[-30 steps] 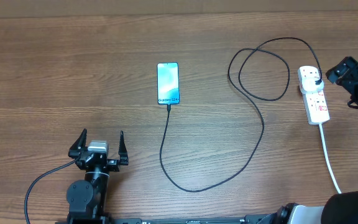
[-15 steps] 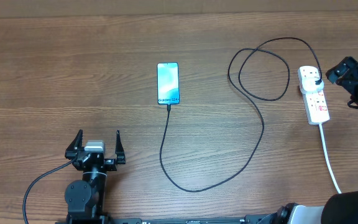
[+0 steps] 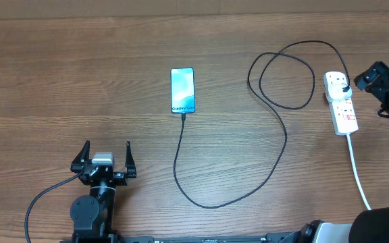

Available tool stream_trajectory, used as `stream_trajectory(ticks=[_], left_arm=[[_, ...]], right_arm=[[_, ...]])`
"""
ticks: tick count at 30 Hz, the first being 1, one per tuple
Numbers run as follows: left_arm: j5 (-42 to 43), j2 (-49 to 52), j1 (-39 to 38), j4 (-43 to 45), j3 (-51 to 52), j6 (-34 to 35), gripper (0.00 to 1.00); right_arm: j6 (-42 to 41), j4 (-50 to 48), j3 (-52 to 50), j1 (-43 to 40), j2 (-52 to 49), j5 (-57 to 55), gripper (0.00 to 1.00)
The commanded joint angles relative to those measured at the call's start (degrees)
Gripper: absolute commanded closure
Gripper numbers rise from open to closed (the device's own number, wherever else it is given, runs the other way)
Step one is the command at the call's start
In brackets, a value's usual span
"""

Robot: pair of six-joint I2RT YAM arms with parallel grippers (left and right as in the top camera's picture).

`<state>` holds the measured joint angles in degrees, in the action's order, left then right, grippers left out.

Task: Plug charger to phone and switch on socket

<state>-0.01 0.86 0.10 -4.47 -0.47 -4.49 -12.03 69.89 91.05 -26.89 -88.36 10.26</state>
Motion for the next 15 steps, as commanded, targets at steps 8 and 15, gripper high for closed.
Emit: stream_trajectory(ticks=[8, 15], left_arm=[[0.66, -0.68, 0.11, 0.02, 0.2, -0.22, 0.0], [0.63, -0.7, 0.11, 0.02, 0.2, -0.24, 0.01]], right_arm=[[-0.2, -0.22, -0.24, 0.15, 0.37, -0.15, 0.0], [-0.2, -0.22, -0.24, 0.15, 0.37, -0.15, 0.0]])
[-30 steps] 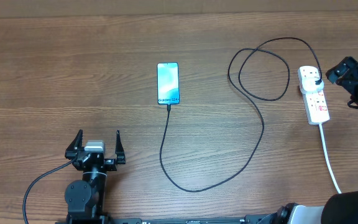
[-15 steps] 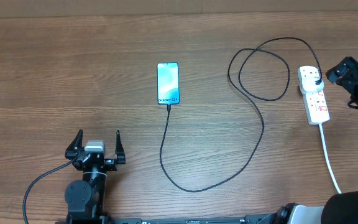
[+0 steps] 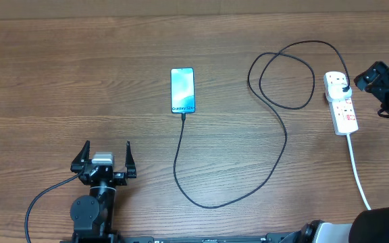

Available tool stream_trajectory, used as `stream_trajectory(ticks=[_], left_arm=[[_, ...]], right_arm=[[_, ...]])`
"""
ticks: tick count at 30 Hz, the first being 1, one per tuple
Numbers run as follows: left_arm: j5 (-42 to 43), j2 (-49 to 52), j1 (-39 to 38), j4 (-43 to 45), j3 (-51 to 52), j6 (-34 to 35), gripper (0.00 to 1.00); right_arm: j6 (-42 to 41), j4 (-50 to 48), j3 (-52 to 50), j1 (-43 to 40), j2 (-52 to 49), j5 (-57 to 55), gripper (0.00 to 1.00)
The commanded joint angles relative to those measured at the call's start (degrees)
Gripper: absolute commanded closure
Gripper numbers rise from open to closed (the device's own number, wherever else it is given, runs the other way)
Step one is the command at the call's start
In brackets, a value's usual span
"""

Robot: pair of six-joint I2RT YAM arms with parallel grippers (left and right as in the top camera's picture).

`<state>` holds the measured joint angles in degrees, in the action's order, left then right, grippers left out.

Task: Plug charger to phone and switch on socket

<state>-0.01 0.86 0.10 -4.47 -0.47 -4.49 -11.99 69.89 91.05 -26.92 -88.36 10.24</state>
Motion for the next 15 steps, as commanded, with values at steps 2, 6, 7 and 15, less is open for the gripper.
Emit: stream_trajectory(ticks=[2, 6, 7, 15], left_arm=[[0.76, -0.7, 0.07, 0.02, 0.2, -0.2, 0.0], [0.59, -0.7, -0.15, 0.02, 0.2, -0.24, 0.0], [0.48, -0.7, -0.15, 0.02, 0.2, -0.2, 0.0], [-0.94, -0.7, -0.13, 0.13, 0.2, 2.34, 0.0]], right_arm=[[-0.24, -0.2, -0.24, 0.17, 0.37, -0.13, 0.0], [-0.22, -0.2, -0.24, 0.17, 0.37, -0.13, 0.0], [-0.22, -0.2, -0.24, 0.17, 0.37, -0.13, 0.0], [-0.24, -0.2, -0.24, 0.17, 0.37, -0.13, 0.0]])
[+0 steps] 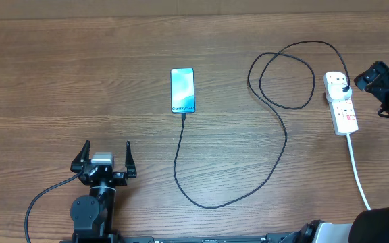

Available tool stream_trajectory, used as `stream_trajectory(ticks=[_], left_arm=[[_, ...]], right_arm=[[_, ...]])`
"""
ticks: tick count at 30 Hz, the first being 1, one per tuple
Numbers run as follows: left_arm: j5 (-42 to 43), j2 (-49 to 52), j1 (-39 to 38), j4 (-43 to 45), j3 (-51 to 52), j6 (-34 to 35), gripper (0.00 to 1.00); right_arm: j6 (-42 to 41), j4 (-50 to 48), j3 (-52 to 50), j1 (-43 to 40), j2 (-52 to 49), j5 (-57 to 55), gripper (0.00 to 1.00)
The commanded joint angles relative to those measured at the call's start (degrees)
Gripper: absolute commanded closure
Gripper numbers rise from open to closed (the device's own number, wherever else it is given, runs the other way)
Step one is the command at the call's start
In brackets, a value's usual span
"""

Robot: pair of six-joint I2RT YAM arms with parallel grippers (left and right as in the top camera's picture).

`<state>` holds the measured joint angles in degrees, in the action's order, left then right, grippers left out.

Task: Plug charger to phone and switch on socket

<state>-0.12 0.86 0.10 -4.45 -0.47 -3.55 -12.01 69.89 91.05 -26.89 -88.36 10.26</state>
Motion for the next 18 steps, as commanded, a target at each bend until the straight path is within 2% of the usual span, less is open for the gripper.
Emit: stream_trajectory(ticks=[1, 7, 18], left_arm=[[-1.53, -0.7, -0.13, 0.15, 0.2, 1.6, 0.0], [-7.19, -0.7, -0.13, 0.74, 0.2, 6.6, 0.0], [-7.13, -0.7, -0.11, 0.76, 0.2, 6.56, 0.0]], right_arm=[[-0.22, -0.2, -0.24, 0.15, 0.37, -0.15, 0.0], [-0.22, -0.2, -0.24, 0.15, 0.37, -0.15, 0.0], [-0.2, -0.2, -0.24, 0.15, 0.37, -0.15, 0.0]])
